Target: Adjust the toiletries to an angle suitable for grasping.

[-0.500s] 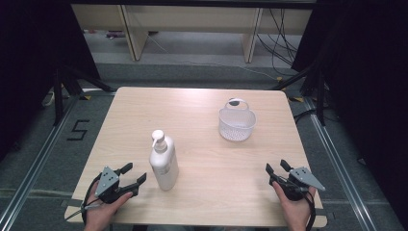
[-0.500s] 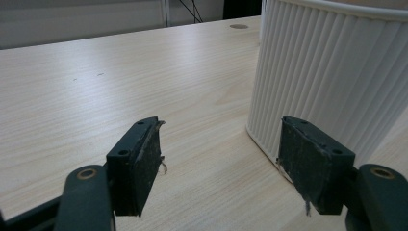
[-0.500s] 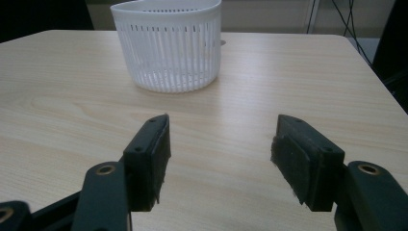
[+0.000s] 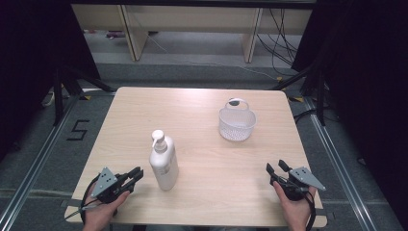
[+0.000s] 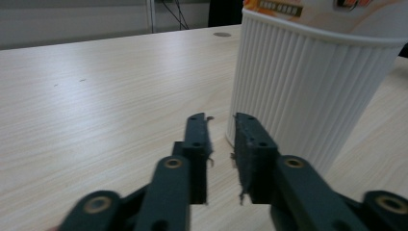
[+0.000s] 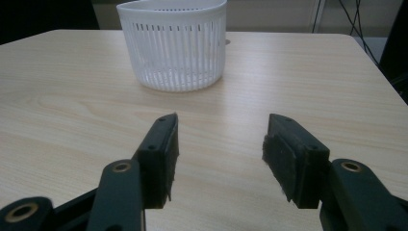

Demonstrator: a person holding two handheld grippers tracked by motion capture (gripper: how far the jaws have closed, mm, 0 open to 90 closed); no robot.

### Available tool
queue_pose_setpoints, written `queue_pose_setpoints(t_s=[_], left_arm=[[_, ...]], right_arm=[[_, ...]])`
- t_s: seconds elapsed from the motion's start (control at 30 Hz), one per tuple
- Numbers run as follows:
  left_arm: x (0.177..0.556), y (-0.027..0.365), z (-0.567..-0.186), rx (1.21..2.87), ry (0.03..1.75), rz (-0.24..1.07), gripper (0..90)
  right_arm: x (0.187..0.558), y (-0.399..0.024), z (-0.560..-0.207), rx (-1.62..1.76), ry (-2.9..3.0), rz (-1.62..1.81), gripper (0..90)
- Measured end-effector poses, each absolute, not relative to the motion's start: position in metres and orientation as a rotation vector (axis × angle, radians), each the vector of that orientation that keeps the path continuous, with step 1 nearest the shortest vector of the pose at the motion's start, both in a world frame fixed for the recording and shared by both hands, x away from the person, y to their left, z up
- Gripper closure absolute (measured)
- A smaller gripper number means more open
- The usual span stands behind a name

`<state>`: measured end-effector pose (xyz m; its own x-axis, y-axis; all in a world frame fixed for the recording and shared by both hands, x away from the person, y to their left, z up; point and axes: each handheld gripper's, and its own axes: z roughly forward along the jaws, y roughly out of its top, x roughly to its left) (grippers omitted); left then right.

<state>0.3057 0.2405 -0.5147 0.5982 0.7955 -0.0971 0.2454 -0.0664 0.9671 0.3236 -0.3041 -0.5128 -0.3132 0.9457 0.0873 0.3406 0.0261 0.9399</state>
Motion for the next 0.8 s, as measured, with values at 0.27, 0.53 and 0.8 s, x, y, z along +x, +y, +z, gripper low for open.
queue_pose_setpoints(t_s=[0.27, 0.53, 0.8], left_arm=[[0.303, 0.238, -0.504, 1.603, 0.831, 0.580, 89.8], [0.306, 0.236, -0.496, 1.561, 0.773, 0.528, 89.9], [0.309, 0.230, -0.491, 1.585, 0.728, 0.513, 89.9]], right_arm=[[0.324, -0.304, -0.513, 1.332, 1.723, 1.267, 47.0], [0.324, -0.303, -0.512, 1.324, 1.744, 1.276, 47.7], [0.327, -0.305, -0.513, 1.305, 1.733, 1.258, 47.4]])
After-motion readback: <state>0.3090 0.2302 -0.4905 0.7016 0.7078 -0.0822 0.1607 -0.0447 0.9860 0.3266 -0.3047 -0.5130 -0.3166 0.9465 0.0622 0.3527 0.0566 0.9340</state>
